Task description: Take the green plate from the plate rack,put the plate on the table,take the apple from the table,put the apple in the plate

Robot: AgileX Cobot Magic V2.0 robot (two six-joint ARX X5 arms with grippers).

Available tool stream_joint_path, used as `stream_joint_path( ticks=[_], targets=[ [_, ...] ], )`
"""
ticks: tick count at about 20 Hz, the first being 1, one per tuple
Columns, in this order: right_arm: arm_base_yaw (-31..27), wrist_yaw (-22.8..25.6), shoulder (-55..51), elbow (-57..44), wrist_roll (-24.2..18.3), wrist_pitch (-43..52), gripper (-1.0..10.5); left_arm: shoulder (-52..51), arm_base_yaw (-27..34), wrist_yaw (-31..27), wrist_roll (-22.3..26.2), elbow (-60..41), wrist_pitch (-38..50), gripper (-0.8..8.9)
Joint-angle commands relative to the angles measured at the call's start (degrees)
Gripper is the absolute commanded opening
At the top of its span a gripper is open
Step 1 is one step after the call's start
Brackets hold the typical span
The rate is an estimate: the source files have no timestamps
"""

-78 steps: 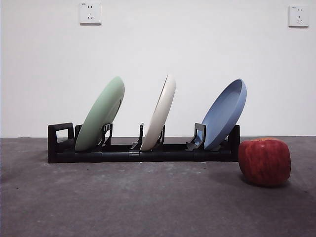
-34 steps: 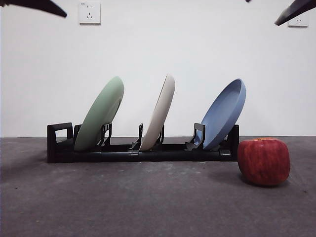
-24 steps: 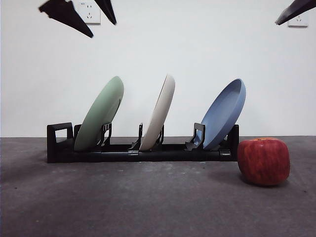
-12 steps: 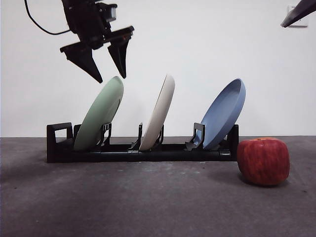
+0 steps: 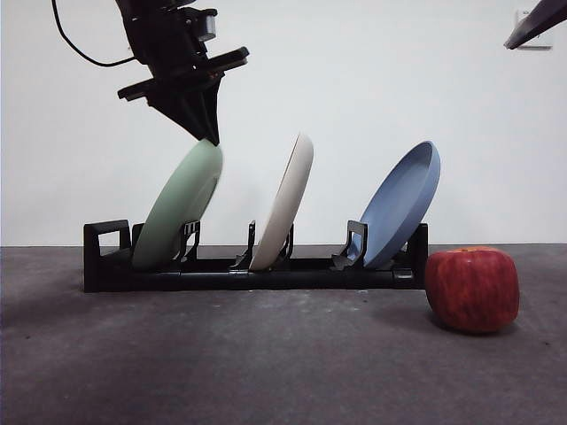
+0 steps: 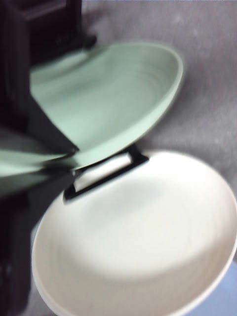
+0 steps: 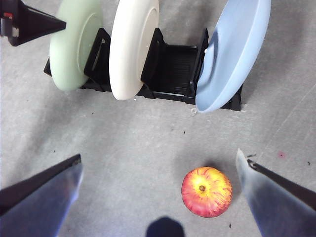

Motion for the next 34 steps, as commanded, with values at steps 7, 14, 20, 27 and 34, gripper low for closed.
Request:
stream_joint_path(
  ticks=[7,14,20,27,34],
  targets=[
    [0.11,0.02,0.17,0.17,-0.24,0.02,5.6,0.63,0.13,3.30,1.27,5.97,-2.60,-0.09],
    [0.11,0.02,0.17,0.17,-0.28,0.22,5.6,0.63,-3.67,4.83,3.04,34.53,-18.58,-0.09],
    [0.04,0.02,0.17,0.17,-0.44,1.55,5.6,-7.74,-12.63,-1.33,5.92,39.23,-23.02,-0.09],
    [0.04,0.02,0.17,0.17,-0.44,1.97,5.6,-33.16,-32.85,-22.86,3.91,3.91,-23.02,-0.09],
    [0.04,0.02,0.17,0.17,-0.39,1.95,5.6,-43.91,-42.34,-28.09,-12.87,-30.60,-21.18,-0.09]
  ],
)
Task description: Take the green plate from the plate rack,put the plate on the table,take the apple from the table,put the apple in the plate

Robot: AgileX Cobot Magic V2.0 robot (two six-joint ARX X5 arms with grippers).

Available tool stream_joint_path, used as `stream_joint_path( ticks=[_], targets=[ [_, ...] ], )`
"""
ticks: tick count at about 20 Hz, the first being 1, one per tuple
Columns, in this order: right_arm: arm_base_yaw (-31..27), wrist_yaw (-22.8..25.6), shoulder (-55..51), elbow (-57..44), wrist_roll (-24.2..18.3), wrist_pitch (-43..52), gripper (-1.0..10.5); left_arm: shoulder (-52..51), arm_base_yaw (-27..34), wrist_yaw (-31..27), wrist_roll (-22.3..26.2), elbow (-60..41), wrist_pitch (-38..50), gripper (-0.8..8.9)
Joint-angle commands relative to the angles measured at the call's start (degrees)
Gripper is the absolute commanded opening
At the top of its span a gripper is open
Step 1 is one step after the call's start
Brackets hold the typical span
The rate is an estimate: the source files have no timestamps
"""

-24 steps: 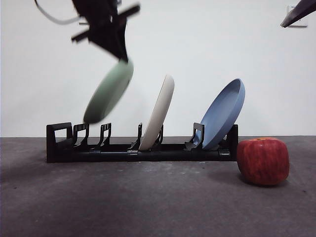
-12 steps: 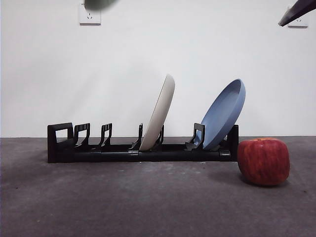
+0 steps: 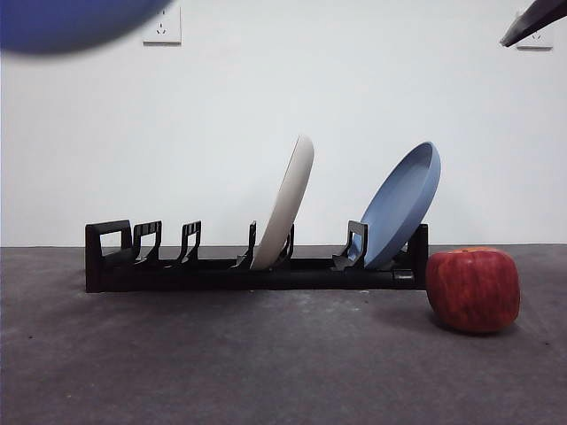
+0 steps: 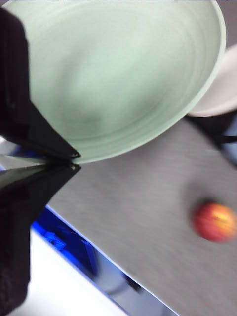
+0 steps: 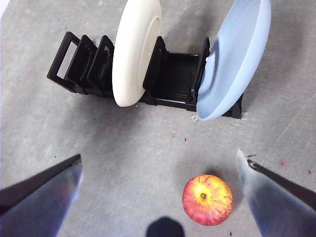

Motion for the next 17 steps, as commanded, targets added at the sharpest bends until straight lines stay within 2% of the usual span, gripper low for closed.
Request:
stream_joint_path(
  ticks=[1,3,6,12,17],
  targets=[
    [0.07,0.02,0.17,0.15,-0.37,0.26,5.6,0.52,-1.11,-2.71,-5.16,-7.96,4.66,-0.09],
    [0.07,0.02,0.17,0.15,-0.35,0.24,5.6,1.95,-1.11,-2.64,-4.85,-13.62,13.51,-0.09],
    [0.07,0.02,0.17,0.15,-0.20,0.04,5.6,7.39,-0.70,-2.69,-1.84,-17.77,24.30,-0.09],
    [0.07,0.02,0.17,0.15,-0.20,0.04,5.6,24.61,-0.31,-2.14,4.00,-17.77,32.96,-0.09],
    [0.07,0.02,0.17,0.15,-0.20,0.04,5.6,34.58,-0.09,2.21,4.39,-17.77,37.86,-0.09]
  ],
)
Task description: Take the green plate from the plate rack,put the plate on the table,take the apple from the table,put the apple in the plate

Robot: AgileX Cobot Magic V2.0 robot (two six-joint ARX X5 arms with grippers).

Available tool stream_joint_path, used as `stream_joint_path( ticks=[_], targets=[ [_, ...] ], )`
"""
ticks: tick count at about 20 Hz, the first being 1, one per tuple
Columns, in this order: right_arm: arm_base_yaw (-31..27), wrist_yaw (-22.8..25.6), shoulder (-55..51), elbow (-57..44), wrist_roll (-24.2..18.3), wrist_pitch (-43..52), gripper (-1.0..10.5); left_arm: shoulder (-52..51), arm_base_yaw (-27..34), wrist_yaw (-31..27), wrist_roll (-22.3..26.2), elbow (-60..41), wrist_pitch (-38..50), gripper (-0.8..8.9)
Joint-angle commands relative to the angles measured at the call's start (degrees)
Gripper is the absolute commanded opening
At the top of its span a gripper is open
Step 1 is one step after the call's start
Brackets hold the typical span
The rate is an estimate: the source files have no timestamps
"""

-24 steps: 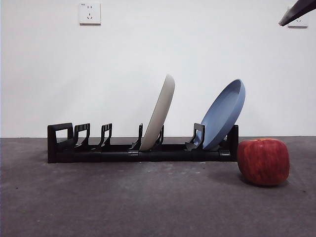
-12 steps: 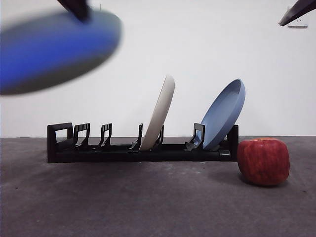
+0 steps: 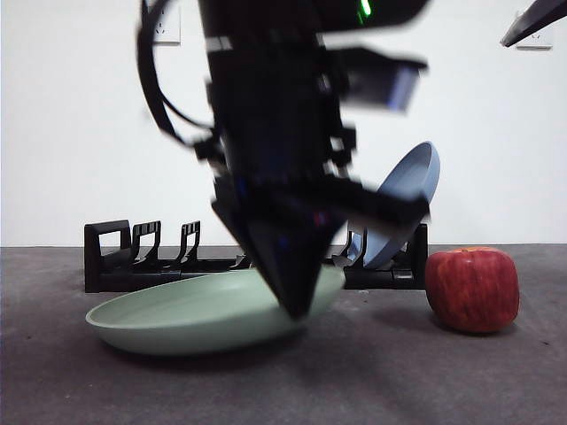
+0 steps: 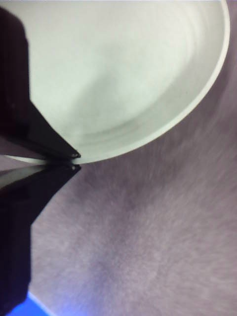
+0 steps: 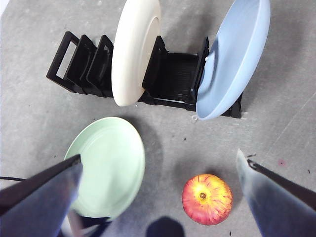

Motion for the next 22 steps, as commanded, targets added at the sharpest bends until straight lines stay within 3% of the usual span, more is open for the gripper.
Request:
stream_joint_path(
  ticks=[1,7,10,13,19,22],
  targets=[
    [0.07,0.02,0.17,0.17,-0.22,0.15,5.6,2.45,0.22,1.29,0.66,-0.35,1.33,-0.09],
    [0.07,0.02,0.17,0.17,-0.24,-0.13,5.6,3.17,0.79,2.54,0.63,-0.35,1.31,0.22],
    [0.07,0.02,0.17,0.17,-0.24,-0.39,5.6,3.02,1.66,2.58,0.63,-0.22,-0.24,2.36],
    [0.07,0.11,0.17,0.17,-0.33,-1.27,5.6,-0.35,1.73,2.89,0.66,-0.11,-2.75,2.60],
    [0.07,7.50,0.07,0.15,-2.21,-5.05,5.6,-25.83,0.22,13.60,0.28,0.00,-1.92,2.59],
    [1.36,12.74,-2.84,-1.99,-3.61,-9.73,5.6,-42.29,0.28,14.40,0.04,0.87,-1.92,2.51]
  ],
)
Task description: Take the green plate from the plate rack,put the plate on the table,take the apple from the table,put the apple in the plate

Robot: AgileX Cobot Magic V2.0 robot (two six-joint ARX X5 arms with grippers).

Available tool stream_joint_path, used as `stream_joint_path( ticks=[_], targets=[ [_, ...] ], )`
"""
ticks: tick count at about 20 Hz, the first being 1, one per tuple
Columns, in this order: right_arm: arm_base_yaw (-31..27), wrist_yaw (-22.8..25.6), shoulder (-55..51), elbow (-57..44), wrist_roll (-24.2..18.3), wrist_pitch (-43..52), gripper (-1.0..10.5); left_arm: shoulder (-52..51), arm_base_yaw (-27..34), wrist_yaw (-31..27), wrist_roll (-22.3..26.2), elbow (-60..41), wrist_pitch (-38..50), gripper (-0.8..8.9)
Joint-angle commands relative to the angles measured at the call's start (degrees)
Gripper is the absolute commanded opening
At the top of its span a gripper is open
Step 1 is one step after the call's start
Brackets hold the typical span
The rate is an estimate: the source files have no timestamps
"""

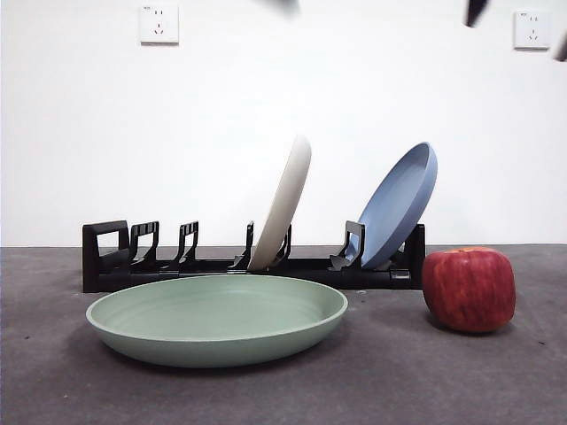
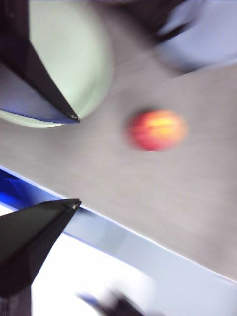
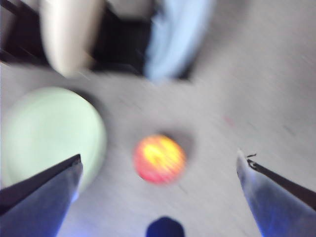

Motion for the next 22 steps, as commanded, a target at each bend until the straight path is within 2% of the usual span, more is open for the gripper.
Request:
stream_joint_path(
  ticks=[1,4,6,9,12,17,20,22],
  targets=[
    [1.92,1.16,-4.52,-3.85,-0.79,-0.94,5.6,-10.93,0.28,-0.76,-0.70,1.36,-1.44,2.51],
    [4.59,1.22,-13.77,-13.73,4.00,0.48,5.6,-22.38,1.07,-3.19,-0.87,5.33,-4.17,2.51],
    [7.32,1.25,-20.09,-21.73,8.61,3.50,5.6,-27.76,1.07,-3.98,-0.87,7.52,-5.03,2.51],
    [11.37,5.55,-26.93,-33.18,15.26,10.01,5.6,-33.79,1.01,-5.33,-2.86,10.67,-10.58,2.51],
    [12.44,6.75,-25.31,-36.98,15.72,13.99,5.6,-36.15,1.01,-7.21,-5.57,11.63,-18.23,2.51],
    [12.44,7.17,-14.21,-36.85,13.86,23.67,5.6,-36.13,1.01,-7.21,-12.81,11.58,-35.15,2.51],
    [12.44,7.23,-5.49,-34.99,12.39,28.06,5.6,-36.41,1.01,-2.47,-13.73,11.13,-35.21,2.51],
    [12.44,8.35,-0.42,-32.70,11.26,29.68,5.6,-36.41,1.01,-1.97,-13.92,11.13,-35.21,2.51]
  ],
)
